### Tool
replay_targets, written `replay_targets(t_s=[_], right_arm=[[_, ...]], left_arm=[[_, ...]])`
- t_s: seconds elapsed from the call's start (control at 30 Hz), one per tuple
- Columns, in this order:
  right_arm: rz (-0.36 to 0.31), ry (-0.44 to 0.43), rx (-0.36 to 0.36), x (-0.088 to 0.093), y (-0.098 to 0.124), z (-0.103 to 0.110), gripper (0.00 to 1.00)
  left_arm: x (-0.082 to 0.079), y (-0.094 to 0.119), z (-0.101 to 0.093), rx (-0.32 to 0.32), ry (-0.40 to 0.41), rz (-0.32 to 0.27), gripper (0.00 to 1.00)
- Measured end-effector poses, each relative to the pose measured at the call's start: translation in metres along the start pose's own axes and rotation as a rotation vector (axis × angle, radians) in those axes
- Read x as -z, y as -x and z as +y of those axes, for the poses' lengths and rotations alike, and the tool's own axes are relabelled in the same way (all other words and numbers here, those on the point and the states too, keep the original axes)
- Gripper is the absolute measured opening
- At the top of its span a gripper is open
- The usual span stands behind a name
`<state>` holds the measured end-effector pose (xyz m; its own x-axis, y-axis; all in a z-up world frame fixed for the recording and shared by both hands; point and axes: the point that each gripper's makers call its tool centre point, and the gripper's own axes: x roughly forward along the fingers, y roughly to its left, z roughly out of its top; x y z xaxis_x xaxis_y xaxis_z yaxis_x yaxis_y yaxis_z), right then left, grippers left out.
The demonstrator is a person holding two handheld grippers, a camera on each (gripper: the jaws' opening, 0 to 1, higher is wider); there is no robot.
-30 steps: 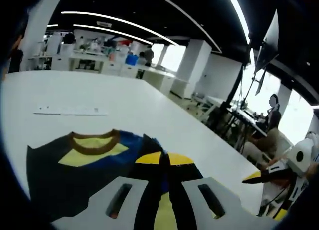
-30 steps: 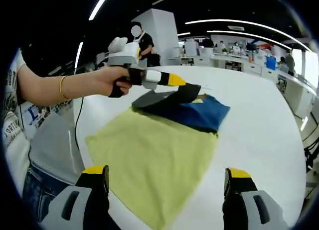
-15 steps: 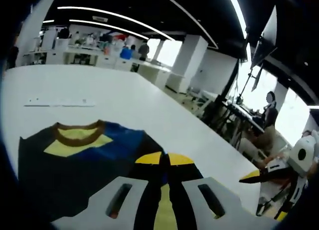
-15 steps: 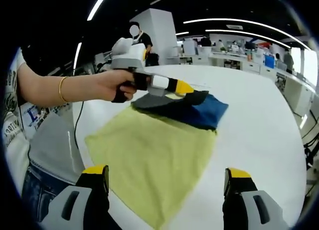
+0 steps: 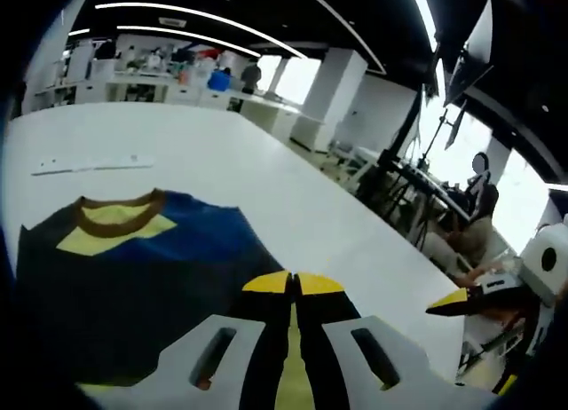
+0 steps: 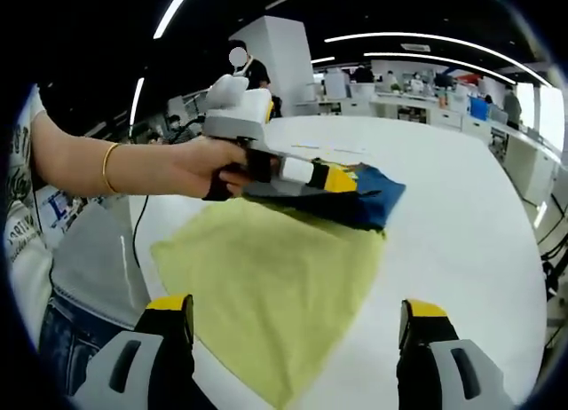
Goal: Fold the garment on the visible template until the final outline fits inside the template.
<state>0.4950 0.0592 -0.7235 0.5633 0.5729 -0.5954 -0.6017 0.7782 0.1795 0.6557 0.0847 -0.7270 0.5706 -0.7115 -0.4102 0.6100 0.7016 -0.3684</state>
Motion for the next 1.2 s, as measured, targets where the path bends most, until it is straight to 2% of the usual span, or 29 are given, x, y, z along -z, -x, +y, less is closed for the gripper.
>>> replay_targets(t_s=[0.1,0.2,0.4,0.47,0.57,0.77,0.97,1.03,1.2], right_arm=[[-0.003,-0.003,-0.001,0.000,0.000,0.000,0.95],[-0.002,-0.001,-0.002,0.000,0.000,0.001,0.95],[-0.009,0.005,-0.007,-0.003,0.000,0.004,0.96],[-0.010,0.009,-0.009,-0.004,0.000,0.005,0.96],[-0.012,0.013,-0.010,-0.005,0.000,0.005,0.97],[-0.012,0.025,-0.017,-0.008,-0.001,0.007,0.98],[-0.016,0.034,-0.029,-0.012,-0.003,0.010,0.99],[-0.016,0.037,-0.031,-0.012,-0.004,0.011,0.99],[-0.012,0.042,-0.038,-0.012,-0.006,0.012,0.99]], left_arm=[[0.005,0.001,0.000,0.005,-0.015,0.014,0.00],[0.005,0.003,-0.006,0.040,-0.034,0.003,0.01],[-0.003,0.011,-0.011,0.076,-0.073,-0.042,0.24],[-0.006,0.016,-0.010,0.083,-0.119,-0.051,0.33],[-0.009,0.025,-0.005,0.072,-0.183,-0.060,0.45],[-0.015,0.042,0.008,0.057,-0.210,-0.084,0.69],[-0.023,0.060,0.019,0.042,-0.224,-0.111,0.87],[-0.025,0.067,0.025,0.033,-0.197,-0.117,0.91],[-0.028,0.085,0.037,0.016,-0.203,-0.129,0.99]])
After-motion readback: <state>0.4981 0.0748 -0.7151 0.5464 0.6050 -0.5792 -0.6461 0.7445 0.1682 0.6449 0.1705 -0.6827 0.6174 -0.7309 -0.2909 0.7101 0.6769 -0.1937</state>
